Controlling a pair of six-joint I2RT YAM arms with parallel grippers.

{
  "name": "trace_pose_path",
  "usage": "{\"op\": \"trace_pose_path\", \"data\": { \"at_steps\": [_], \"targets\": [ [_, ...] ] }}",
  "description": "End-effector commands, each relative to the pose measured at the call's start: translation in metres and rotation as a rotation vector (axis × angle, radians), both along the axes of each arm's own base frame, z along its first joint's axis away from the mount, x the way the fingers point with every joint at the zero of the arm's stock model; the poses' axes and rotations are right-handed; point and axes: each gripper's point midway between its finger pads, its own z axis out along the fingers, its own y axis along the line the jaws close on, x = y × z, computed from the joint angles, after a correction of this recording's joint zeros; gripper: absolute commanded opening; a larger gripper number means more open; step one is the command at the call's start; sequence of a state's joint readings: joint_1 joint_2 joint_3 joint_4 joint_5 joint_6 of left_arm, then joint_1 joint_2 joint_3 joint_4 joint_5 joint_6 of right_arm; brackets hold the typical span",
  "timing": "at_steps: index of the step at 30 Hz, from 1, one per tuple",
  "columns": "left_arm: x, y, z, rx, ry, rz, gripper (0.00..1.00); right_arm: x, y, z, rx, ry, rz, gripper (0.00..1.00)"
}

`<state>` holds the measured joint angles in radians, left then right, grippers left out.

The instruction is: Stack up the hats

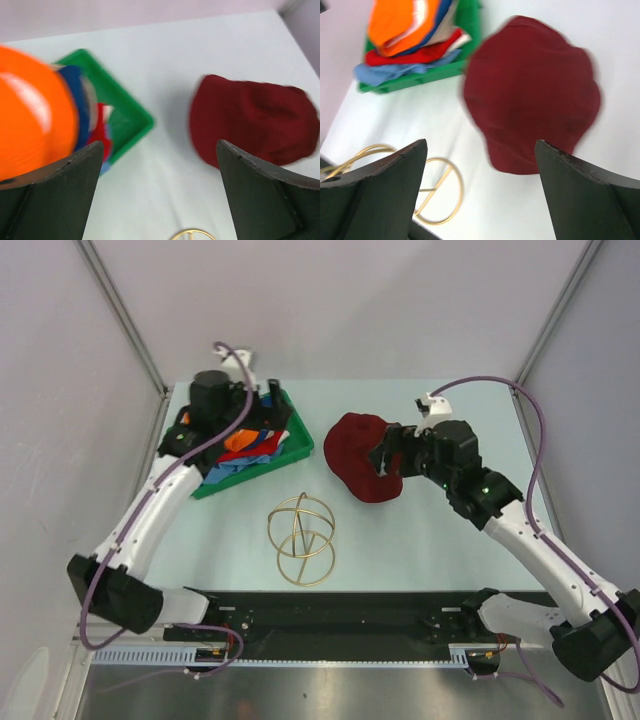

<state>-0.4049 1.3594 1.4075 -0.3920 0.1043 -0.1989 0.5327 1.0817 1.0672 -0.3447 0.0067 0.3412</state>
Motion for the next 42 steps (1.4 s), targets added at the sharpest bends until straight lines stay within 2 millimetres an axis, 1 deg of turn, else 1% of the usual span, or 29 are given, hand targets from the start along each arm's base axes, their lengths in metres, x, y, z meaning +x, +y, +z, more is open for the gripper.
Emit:
{"op": "trace_pose_path", "data": {
  "at_steps": [1,2,3,4,5,6,7,8,9,10,11,12,13,15,16,18,20,21,23,24,27,28,31,34,37,38,40,41,42],
  "targets": [
    [-0.004,0.068,-0.022,0.056,0.010,0.147,1.00,-0.016,0.036,0.029,-0.010,-0.058,0.094,0.94],
    [-0.009,0.080,-0.016,0.064,-0.017,0.180,1.00,-0.023,0.047,0.027,-0.018,-0.057,0.134,0.94],
    [-0.012,0.086,-0.020,0.075,-0.018,0.195,1.00,-0.037,0.063,0.027,-0.022,-0.065,0.196,0.95],
    [-0.016,0.092,-0.034,0.092,0.001,0.213,1.00,-0.044,0.071,0.026,-0.029,-0.073,0.228,0.95],
    [-0.018,0.105,-0.032,0.109,-0.019,0.252,1.00,-0.047,0.076,0.020,-0.040,-0.065,0.241,0.95],
    [-0.018,0.117,-0.037,0.126,-0.016,0.291,1.00,-0.054,0.084,0.018,-0.043,-0.061,0.267,0.95],
    [-0.019,0.126,-0.051,0.136,0.011,0.314,1.00,-0.055,0.088,0.014,-0.045,-0.051,0.272,0.95],
    [-0.017,0.140,-0.056,0.129,0.017,0.348,1.00,-0.057,0.091,0.010,-0.047,-0.041,0.282,0.95],
    [-0.016,0.148,-0.063,0.134,0.027,0.365,1.00,-0.056,0.095,0.003,-0.057,-0.026,0.288,0.95],
    [-0.017,0.155,-0.077,0.152,0.050,0.387,1.00,-0.056,0.097,0.001,-0.058,-0.023,0.288,0.95],
    [-0.015,0.163,-0.079,0.173,0.050,0.414,1.00,-0.055,0.098,-0.001,-0.061,-0.019,0.285,0.95],
    [-0.012,0.172,-0.091,0.205,0.085,0.455,1.00,-0.054,0.099,-0.005,-0.066,-0.014,0.286,0.95],
    [-0.009,0.174,-0.089,0.212,0.092,0.462,1.00,-0.052,0.102,-0.002,-0.053,-0.026,0.286,0.95],
    [0.000,0.176,-0.104,0.234,0.132,0.476,1.00,-0.051,0.106,0.000,-0.036,-0.039,0.293,0.96],
    [0.007,0.178,-0.101,0.229,0.134,0.486,1.00,-0.050,0.107,-0.001,-0.034,-0.041,0.295,0.96],
    [0.024,0.180,-0.107,0.240,0.161,0.503,1.00,-0.050,0.109,-0.002,-0.033,-0.042,0.308,0.96],
    [0.037,0.181,-0.107,0.249,0.158,0.509,1.00,-0.051,0.110,-0.003,-0.033,-0.041,0.316,0.96],
    [0.049,0.182,-0.112,0.268,0.173,0.508,1.00,-0.052,0.109,-0.003,-0.033,-0.041,0.318,0.96],
    [0.060,0.183,-0.120,0.292,0.202,0.510,0.99,-0.054,0.107,-0.001,-0.024,-0.046,0.321,0.96],
    [0.068,0.184,-0.129,0.315,0.230,0.508,0.98,-0.056,0.106,0.000,-0.020,-0.049,0.324,0.96],
    [0.077,0.185,-0.143,0.344,0.268,0.504,0.96,-0.057,0.098,0.002,-0.005,-0.057,0.311,0.96],
    [0.079,0.185,-0.154,0.359,0.298,0.501,0.95,-0.057,0.092,0.004,0.001,-0.062,0.301,0.97],
    [0.077,0.183,-0.163,0.394,0.312,0.489,0.93,-0.058,0.082,0.008,0.020,-0.067,0.285,0.97],
    [0.076,0.184,-0.173,0.429,0.323,0.492,0.90,-0.053,0.072,0.006,0.026,-0.064,0.253,0.97],
    [0.077,0.189,-0.179,0.464,0.331,0.510,0.76,-0.054,0.069,0.006,0.036,-0.056,0.264,0.97],
    [0.077,0.191,-0.180,0.475,0.332,0.516,0.63,-0.054,0.068,0.006,0.036,-0.056,0.261,0.97],
    [0.078,0.193,-0.179,0.485,0.321,0.528,0.48,-0.054,0.067,0.006,0.037,-0.056,0.261,0.97],
    [0.077,0.195,-0.179,0.487,0.317,0.535,0.28,-0.054,0.068,0.005,0.035,-0.053,0.261,0.97],
    [0.078,0.195,-0.176,0.484,0.307,0.541,0.18,-0.053,0.068,0.004,0.032,-0.051,0.261,0.97]
  ]
}}
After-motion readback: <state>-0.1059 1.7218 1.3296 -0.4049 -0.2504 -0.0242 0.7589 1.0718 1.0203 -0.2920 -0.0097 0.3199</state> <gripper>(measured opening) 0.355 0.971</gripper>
